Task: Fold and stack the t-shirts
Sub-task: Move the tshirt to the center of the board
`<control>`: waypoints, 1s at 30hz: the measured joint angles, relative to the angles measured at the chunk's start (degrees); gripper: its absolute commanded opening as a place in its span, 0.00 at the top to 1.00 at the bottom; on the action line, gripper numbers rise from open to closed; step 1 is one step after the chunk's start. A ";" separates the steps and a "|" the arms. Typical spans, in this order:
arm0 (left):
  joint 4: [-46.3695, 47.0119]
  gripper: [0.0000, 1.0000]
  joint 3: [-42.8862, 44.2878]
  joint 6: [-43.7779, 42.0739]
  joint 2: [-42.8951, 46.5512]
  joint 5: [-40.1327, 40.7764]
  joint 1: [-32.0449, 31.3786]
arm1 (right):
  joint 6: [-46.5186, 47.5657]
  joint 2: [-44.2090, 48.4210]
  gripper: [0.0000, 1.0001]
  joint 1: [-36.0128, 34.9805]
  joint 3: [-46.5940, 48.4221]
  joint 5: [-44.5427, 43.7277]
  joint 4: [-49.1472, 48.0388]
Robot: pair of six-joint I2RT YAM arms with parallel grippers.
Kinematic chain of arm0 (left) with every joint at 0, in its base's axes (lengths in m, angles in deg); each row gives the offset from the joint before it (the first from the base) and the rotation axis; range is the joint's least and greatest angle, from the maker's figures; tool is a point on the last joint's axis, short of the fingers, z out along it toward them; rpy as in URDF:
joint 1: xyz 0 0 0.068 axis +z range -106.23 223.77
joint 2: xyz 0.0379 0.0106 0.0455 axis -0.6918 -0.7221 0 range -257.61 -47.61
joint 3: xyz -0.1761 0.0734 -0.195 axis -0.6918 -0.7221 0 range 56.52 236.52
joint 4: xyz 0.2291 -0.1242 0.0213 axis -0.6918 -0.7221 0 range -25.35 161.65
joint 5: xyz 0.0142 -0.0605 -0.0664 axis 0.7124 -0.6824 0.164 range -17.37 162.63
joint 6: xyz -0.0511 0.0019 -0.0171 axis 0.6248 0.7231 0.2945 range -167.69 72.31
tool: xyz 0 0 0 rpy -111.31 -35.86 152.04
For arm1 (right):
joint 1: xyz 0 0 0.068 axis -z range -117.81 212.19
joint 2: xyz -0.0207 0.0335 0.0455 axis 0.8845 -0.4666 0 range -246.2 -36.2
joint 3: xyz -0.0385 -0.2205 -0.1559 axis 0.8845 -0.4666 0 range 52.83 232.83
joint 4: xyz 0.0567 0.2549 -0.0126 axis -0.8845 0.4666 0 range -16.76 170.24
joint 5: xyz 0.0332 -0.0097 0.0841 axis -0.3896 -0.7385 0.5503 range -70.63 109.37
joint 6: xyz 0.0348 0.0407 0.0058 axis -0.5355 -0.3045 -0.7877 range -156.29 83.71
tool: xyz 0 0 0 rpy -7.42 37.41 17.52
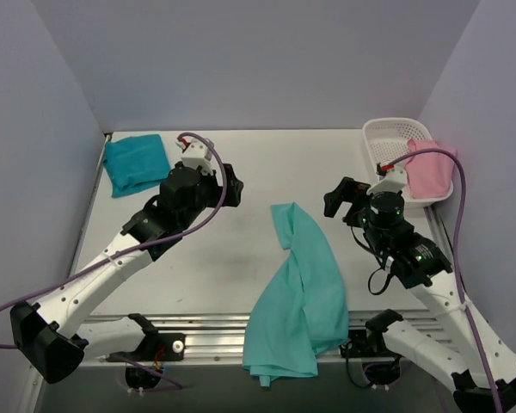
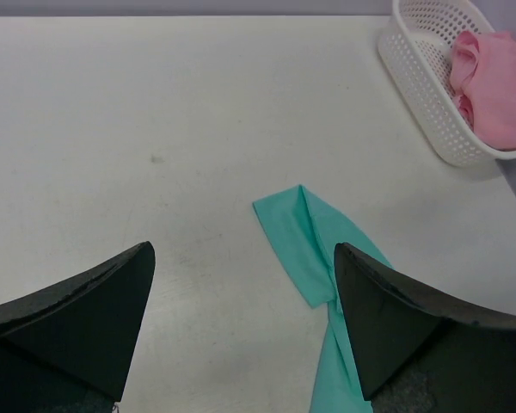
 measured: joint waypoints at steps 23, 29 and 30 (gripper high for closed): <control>15.91 0.00 2.69 5.92 -40.41 -14.25 2.38 | -1.27 -3.50 0.00 -1.79 0.00 -6.73 0.83; 18.88 0.06 7.61 8.50 -48.46 -19.28 2.89 | -1.25 -3.43 0.00 -2.05 0.00 -7.74 1.31; 19.26 0.06 8.61 8.87 -49.27 -19.87 2.89 | -1.25 -3.41 0.00 -2.05 0.00 -7.80 1.31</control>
